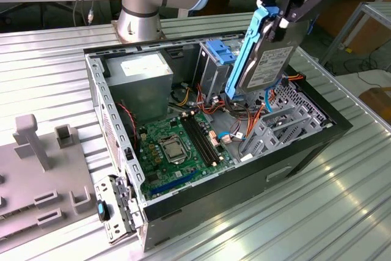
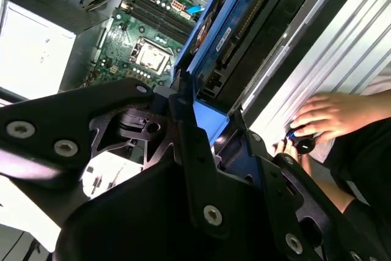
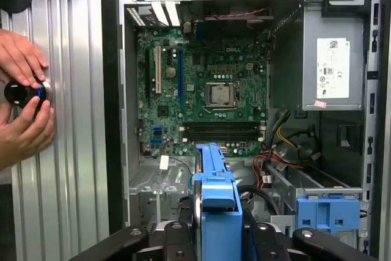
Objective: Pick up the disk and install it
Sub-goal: 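Insert the disk into the insertion slot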
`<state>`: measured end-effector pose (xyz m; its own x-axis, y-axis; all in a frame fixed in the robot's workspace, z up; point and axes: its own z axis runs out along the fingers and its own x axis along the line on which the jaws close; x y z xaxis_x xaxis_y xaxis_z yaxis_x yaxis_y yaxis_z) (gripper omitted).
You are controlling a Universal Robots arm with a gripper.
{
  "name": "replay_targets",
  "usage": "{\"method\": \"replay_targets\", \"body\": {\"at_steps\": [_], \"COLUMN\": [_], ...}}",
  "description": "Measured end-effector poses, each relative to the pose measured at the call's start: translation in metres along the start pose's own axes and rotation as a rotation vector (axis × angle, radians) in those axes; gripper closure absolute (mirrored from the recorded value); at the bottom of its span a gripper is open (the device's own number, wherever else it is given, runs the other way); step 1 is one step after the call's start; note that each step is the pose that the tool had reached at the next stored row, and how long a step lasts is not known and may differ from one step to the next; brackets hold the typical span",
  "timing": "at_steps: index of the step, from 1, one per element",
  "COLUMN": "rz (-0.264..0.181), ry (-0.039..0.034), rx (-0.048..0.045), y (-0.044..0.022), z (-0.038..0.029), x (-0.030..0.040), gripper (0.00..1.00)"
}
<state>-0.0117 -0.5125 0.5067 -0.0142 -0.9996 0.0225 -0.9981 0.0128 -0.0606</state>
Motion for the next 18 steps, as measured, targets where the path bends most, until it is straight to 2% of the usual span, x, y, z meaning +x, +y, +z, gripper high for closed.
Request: {"method": "replay_targets", "body": {"at_steps": [3, 7, 10, 11, 12, 15, 18], "rz": [0.0, 0.007, 0.011, 0.011, 0.011, 0.011, 0.011], "ry": [0.0001, 0.0005, 0.0007, 0.0009, 0.0008, 0.0007, 0.0016], "rx": [0.0, -0.0002, -0.0003, -0.0003, -0.0003, -0.0002, -0.0003], "y": [-0.0035, -0.0116, -0.0247, -0.0319, -0.0364, -0.0416, -0.0455], "z": [0.0019, 0.0067, 0.0109, 0.0129, 0.0146, 0.0168, 0.0186], "x": [0.005, 0.009, 0.0087, 0.0085, 0.0085, 0.0088, 0.0122], "gripper": [0.63, 0.63, 0.63, 0.63, 0.63, 0.63, 0.63]}}
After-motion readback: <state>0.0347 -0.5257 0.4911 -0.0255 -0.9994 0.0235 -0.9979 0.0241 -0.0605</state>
